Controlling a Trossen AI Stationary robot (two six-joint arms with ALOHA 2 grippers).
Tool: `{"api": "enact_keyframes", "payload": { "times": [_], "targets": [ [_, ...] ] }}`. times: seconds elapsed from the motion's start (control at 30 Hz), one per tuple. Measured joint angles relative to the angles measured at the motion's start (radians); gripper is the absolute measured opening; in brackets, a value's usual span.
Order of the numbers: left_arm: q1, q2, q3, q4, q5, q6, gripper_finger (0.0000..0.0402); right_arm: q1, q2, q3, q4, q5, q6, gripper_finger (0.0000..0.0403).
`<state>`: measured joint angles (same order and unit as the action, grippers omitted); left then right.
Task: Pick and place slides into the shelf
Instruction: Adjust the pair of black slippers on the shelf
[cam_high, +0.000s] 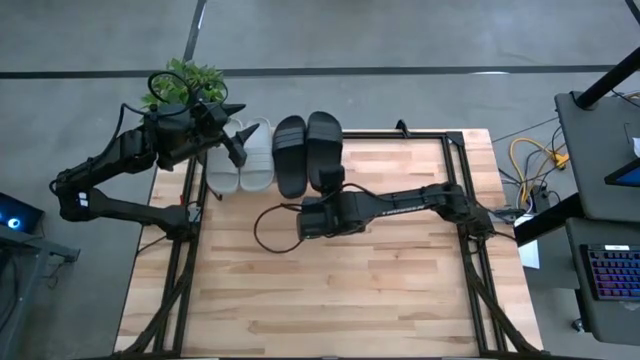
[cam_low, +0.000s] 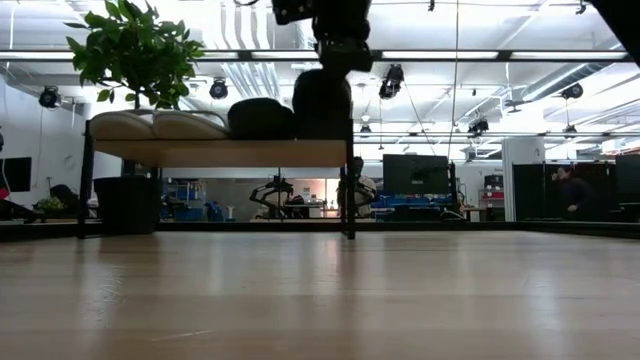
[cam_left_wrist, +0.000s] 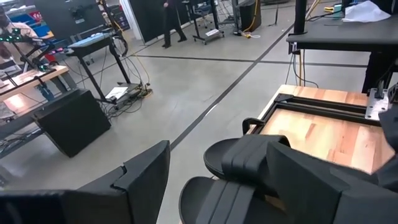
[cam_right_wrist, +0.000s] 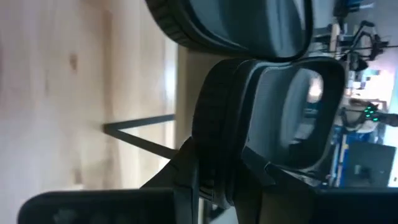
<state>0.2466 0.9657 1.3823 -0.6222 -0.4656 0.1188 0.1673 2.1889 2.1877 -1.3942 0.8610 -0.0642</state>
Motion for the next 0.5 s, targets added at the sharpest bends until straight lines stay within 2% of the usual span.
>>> {"api": "enact_keyframes", "payload": {
  "times": [0.2, 0.33, 0.5],
  "targets": [
    [0.000, 0.000, 0.000, 0.004, -0.002, 0.000, 0.0251, 0.003, 0.046, -0.003, -0.004, -0.004, 0.087, 0.0055],
    [0.000, 0.000, 0.000, 0.004, -0.003, 0.000, 0.0251, 0.003, 0.048, -0.002, 0.002, -0.039, 0.115, 0.0116],
    [0.000, 0.000, 0.000, 0.013, -0.003, 0.000, 0.0251, 0.008, 0.041, 0.056, 0.001, -0.147, 0.125, 0.0188]
  ]
}}
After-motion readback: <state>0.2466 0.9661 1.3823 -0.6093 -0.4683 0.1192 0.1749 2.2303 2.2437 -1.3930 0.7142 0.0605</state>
